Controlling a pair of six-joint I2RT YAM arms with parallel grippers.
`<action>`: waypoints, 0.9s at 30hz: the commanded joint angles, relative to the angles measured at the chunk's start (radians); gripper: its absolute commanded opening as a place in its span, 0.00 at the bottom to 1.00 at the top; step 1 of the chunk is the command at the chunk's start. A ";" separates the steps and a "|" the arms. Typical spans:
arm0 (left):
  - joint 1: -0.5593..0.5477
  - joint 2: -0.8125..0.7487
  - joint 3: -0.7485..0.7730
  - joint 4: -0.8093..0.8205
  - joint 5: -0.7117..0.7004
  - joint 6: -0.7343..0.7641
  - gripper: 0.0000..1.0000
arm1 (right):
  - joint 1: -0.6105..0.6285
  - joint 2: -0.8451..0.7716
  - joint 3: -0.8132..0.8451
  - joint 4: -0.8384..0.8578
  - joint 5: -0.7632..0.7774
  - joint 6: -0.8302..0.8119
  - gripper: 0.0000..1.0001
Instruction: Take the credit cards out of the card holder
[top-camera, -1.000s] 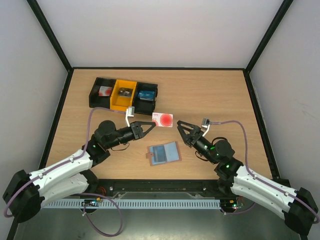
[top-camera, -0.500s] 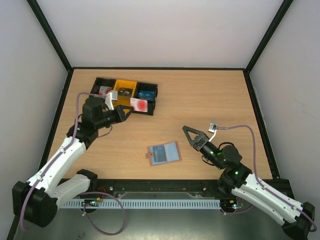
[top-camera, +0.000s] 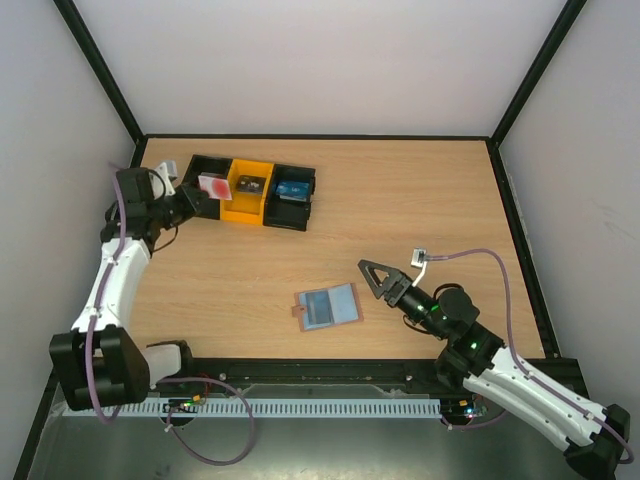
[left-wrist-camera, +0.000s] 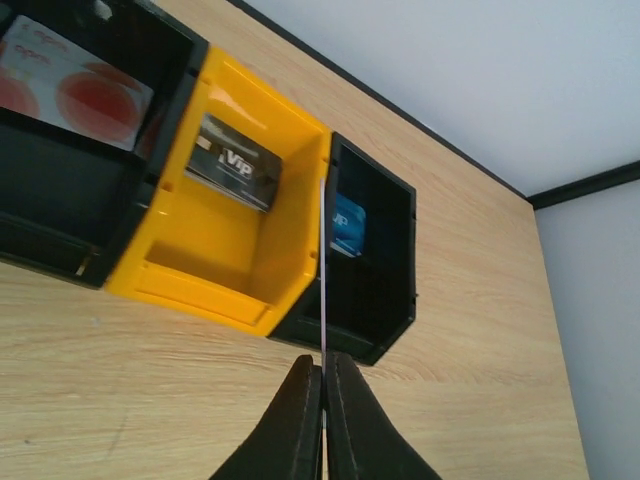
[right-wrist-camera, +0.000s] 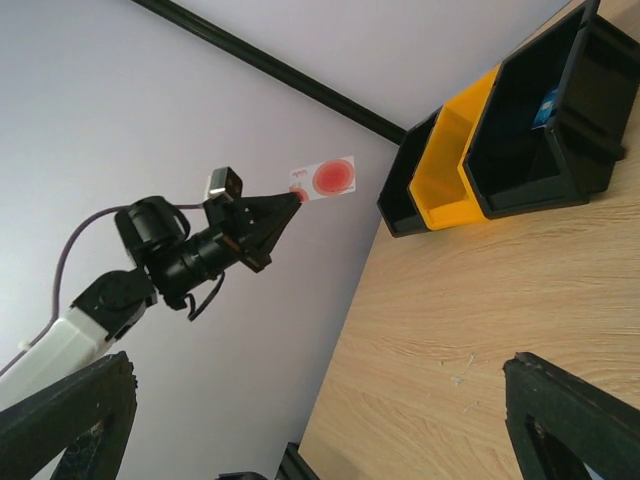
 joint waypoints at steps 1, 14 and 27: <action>0.071 0.068 0.073 0.000 0.080 0.068 0.03 | 0.005 -0.044 0.021 -0.055 -0.025 -0.035 0.98; 0.151 0.401 0.328 -0.193 -0.019 0.242 0.03 | 0.005 -0.049 0.026 -0.060 -0.056 -0.040 0.98; 0.152 0.641 0.507 -0.179 -0.037 0.229 0.03 | 0.005 0.051 0.034 -0.027 -0.049 -0.060 0.98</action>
